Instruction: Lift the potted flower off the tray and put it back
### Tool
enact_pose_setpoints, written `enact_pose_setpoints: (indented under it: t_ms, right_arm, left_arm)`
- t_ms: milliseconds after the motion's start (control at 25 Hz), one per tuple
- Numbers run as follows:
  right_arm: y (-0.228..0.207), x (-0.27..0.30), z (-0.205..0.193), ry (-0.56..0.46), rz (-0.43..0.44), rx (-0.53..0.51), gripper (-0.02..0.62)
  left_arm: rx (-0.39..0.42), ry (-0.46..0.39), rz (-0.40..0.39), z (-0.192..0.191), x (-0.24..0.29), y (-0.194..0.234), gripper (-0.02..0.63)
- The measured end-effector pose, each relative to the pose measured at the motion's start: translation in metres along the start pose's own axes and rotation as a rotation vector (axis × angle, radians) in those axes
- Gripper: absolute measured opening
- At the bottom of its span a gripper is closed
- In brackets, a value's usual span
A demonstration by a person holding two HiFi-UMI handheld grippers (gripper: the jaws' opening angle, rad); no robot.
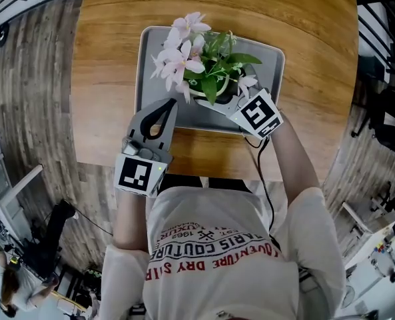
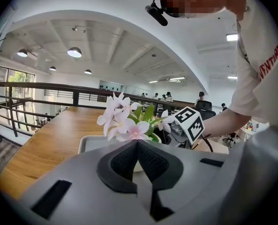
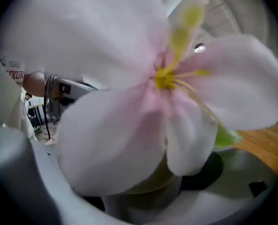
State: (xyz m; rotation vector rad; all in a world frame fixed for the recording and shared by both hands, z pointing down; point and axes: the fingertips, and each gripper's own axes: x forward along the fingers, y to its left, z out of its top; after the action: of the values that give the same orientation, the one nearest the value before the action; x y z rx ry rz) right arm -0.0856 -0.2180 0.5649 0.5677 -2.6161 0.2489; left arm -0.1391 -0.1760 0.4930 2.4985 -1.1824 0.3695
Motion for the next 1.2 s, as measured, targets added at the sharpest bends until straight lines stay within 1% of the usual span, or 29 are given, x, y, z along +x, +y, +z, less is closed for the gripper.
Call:
enact_pose_setpoints:
  t_ms: [360, 600, 760, 1000, 1080, 1200]
  right_arm:
    - [0.000, 0.000, 0.003, -0.037, 0.007, -0.033, 0.480]
    - [0.000, 0.000, 0.005, -0.045, -0.032, -0.015, 0.488]
    - [-0.005, -0.002, 0.013, -0.062, -0.084, -0.007, 0.487]
    - [-0.017, -0.026, 0.044, -0.114, -0.189, 0.016, 0.488]
    - [-0.020, -0.038, 0.058, -0.129, -0.239, 0.019, 0.488]
    - [-0.024, -0.067, 0.076, -0.166, -0.315, 0.025, 0.488]
  left_arm:
    - [-0.019, 0.021, 0.006, -0.016, -0.001, -0.004, 0.012]
    - [-0.013, 0.025, 0.011, -0.016, -0.005, -0.001, 0.012]
    - [-0.008, 0.026, 0.013, -0.011, -0.007, 0.004, 0.012]
    - [0.022, 0.006, -0.009, 0.014, -0.005, 0.005, 0.012]
    - [0.048, -0.016, -0.020, 0.028, -0.007, 0.004, 0.012]
    - [0.116, -0.052, -0.042, 0.050, -0.008, -0.005, 0.012]
